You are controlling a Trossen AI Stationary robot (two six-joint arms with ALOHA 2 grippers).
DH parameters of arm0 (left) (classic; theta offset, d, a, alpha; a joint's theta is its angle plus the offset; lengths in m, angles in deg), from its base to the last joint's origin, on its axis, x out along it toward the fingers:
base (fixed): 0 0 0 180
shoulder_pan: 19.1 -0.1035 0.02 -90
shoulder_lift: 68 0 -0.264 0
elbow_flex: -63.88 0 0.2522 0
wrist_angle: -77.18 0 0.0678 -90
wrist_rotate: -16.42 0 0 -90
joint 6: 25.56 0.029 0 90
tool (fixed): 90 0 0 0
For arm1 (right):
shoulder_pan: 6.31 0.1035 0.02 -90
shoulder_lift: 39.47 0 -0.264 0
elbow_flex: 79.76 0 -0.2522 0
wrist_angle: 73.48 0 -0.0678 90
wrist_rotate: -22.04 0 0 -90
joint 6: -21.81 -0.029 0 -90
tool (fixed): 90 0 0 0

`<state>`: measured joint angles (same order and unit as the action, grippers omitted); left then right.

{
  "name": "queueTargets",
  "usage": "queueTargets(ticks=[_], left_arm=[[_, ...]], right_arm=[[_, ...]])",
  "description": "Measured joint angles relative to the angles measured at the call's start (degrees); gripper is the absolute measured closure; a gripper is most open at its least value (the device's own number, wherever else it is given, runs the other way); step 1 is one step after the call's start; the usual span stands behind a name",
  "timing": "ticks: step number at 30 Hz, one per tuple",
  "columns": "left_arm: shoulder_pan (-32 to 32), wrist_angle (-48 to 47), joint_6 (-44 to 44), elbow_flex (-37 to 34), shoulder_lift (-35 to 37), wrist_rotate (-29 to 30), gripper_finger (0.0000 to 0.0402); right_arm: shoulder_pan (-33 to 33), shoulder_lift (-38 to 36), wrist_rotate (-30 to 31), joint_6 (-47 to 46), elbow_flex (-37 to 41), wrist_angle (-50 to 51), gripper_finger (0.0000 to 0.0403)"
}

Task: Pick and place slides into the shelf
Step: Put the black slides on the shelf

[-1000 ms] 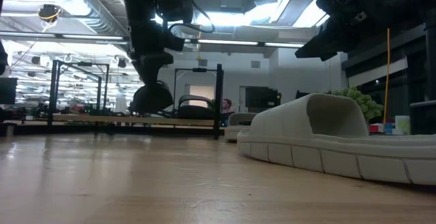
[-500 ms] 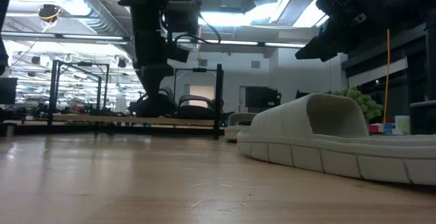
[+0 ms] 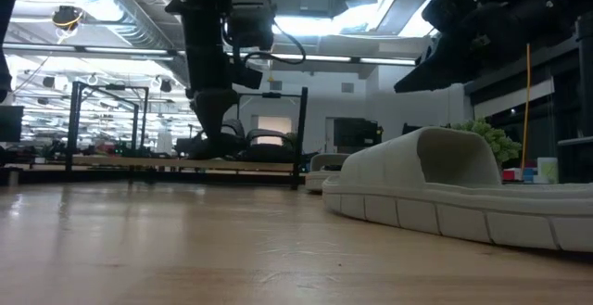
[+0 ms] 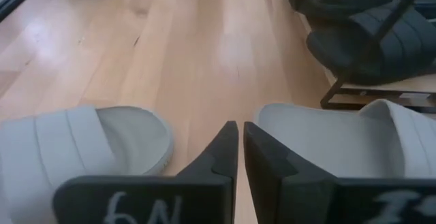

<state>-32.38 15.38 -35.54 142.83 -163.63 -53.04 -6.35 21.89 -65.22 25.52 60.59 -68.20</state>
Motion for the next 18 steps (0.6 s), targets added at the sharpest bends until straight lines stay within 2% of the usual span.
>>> queueTargets(ticks=[18], left_arm=[[-0.1, 1.0, 2.0, 0.0, 0.0, 0.1, 0.0396]], right_arm=[[0.0, 0.6, 0.0, 1.2, 0.0, -1.4, 0.0375]])
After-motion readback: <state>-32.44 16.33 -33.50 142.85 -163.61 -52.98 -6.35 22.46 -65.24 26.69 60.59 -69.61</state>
